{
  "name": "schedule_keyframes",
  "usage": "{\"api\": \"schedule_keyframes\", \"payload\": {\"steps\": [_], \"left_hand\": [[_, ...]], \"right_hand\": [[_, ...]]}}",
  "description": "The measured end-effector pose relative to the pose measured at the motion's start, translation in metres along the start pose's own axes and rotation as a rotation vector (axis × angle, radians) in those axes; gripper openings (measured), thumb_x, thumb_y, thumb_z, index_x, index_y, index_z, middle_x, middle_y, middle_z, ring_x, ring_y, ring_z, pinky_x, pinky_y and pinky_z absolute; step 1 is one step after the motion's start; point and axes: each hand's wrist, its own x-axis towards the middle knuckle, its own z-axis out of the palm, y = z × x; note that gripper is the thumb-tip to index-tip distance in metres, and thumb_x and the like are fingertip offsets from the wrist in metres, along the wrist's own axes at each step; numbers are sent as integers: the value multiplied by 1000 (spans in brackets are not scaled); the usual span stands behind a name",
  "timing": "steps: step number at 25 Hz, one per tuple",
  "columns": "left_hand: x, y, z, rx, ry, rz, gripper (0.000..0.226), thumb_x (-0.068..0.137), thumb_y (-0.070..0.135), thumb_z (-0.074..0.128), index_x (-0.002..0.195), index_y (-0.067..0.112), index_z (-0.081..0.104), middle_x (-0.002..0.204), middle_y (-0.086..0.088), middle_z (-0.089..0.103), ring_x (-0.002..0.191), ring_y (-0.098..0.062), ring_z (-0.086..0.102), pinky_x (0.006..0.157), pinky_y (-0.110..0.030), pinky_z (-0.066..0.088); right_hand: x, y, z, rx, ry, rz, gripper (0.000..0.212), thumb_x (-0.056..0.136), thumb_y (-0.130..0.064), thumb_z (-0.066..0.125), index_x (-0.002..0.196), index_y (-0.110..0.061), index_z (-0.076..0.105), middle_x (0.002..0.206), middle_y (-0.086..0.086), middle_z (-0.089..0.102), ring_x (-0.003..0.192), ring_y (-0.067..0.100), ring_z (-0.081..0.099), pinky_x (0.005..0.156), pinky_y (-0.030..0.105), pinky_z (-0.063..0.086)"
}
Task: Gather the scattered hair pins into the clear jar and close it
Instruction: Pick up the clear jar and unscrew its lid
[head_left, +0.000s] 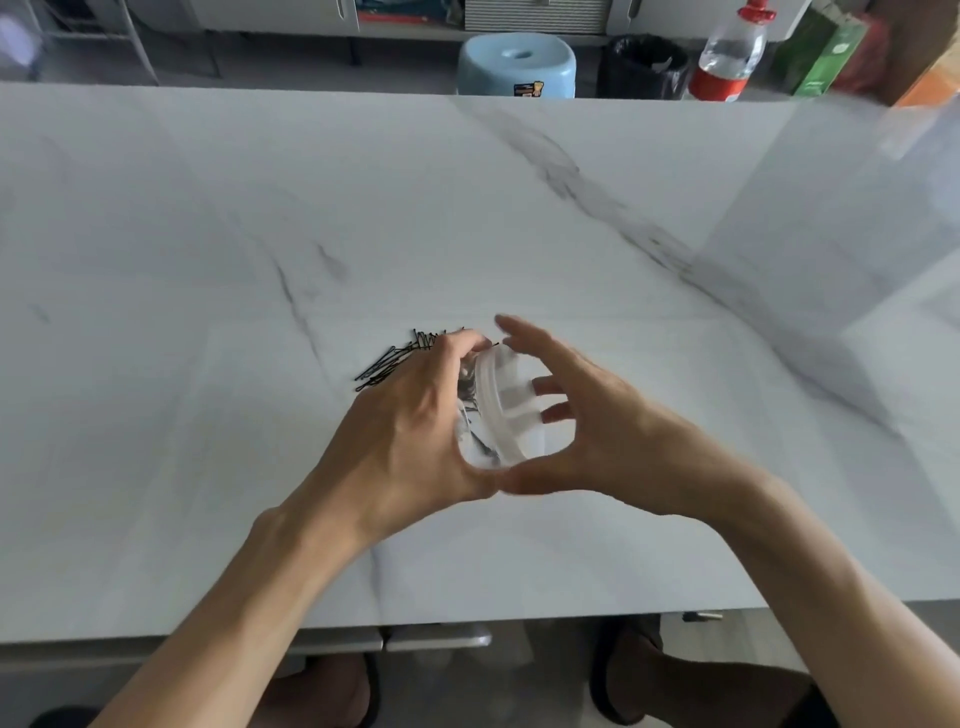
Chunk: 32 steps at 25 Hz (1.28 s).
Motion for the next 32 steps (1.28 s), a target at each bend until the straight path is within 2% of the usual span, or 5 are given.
{"api": "schedule_keyframes", "payload": {"steps": [4,8,16,29,32], "left_hand": [[1,3,6,79,-25,21,95,51,54,78,130,29,33,120,15,57,107,-5,54,81,-15,39],[2,6,9,92,-67,54,97,54,55,75,135,32,26,127,13,55,113,-9,54,86,-20,42],[10,1,13,-286,83,-212,97,45,54,87,126,31,40,120,11,60,106,-8,60,90,-30,49],[13,7,16,-457,127,-227,85,52,42,89,125,30,47,124,10,59,115,-6,58,96,-28,49],[12,16,17,-453,79,-174,86,56,38,88,130,31,44,126,13,56,120,0,52,97,-22,46]], "right_hand": [[0,1,6,-6,83,136,89,67,-81,53,143,-45,23,135,-4,54,111,12,58,96,36,47],[-5,4,2,-65,119,29,59,77,-54,68,128,-44,39,108,-17,56,92,-1,55,78,22,47],[-22,34,-18,48,477,61,69,62,-45,83,114,-33,39,116,-8,55,106,5,57,87,24,50],[-36,73,-25,-224,301,243,108,63,-33,88,148,-33,20,138,-11,38,128,10,33,103,27,29],[-26,47,-22,-26,473,95,50,83,-31,71,130,-27,53,111,-9,60,104,5,54,91,23,40]]}}
